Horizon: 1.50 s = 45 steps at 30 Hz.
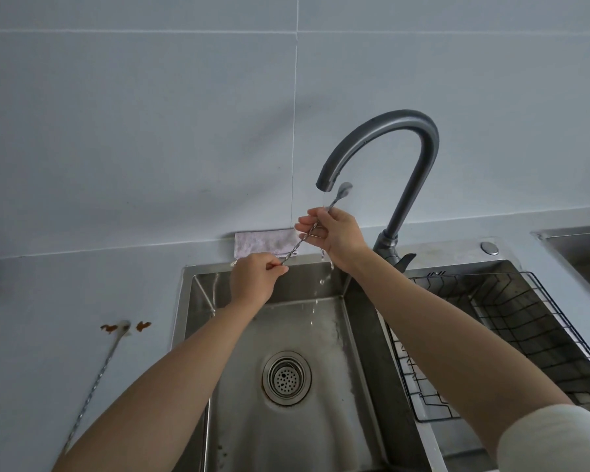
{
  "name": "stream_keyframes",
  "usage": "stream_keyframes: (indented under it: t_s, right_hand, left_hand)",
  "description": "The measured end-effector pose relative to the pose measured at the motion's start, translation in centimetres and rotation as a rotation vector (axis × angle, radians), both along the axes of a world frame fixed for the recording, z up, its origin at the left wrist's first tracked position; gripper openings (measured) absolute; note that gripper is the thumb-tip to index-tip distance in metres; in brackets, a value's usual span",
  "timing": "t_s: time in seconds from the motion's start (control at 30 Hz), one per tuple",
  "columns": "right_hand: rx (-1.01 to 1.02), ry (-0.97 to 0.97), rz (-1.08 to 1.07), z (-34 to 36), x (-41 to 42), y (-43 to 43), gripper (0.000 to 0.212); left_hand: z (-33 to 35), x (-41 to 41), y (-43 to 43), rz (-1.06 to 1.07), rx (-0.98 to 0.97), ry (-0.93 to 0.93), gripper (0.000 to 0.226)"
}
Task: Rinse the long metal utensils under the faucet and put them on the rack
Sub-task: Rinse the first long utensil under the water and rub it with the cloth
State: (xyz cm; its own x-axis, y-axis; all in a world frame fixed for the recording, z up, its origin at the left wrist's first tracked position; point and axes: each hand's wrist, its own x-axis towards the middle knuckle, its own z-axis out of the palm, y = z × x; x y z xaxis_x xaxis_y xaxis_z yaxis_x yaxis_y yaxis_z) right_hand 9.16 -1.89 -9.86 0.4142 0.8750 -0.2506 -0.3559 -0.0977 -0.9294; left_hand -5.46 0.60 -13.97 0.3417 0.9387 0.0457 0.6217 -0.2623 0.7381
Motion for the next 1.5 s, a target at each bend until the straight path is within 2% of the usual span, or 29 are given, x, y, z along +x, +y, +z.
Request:
stream_keyframes:
  t_s: [0.37,0.5,0.63,0.93,1.23,1.5]
  right_hand:
    - [0.012,-0.088,0.071,-0.2,0.9,-0.2,0.022]
    - [-0.012,-0.115,0.052,0.1,0.8,-0.1,0.022]
    - [-0.036,-0.152,0.037,0.3,0.4,0.4,0.031]
    - [0.036,-0.010,-0.065,0.6,-0.4,0.8,0.025]
    - [0.048,-0.040,-0.031,0.9,0.6,0.6,0.021]
    - [0.036,-0.078,-0.024,0.9,1.5,0.0,0.022]
  left_hand:
    - [0.7,3.4,0.9,-0.120,0.038,-0.047,0.021]
    - [0.6,3.2,0.9,-0.180,-0.004,-0.071,0.021]
    - [0.2,2.5,0.6,-0.216,-0.080,-0.083,0.024]
    - [-1.0,1.6,-0.1,-0.209,-0.249,-0.082,0.028]
    - [0.5,3.6,0.9,-0.185,-0.108,-0.141,0.024]
    - [2.7,6.0,1.1,-0.169,-0.075,-0.210,0.022]
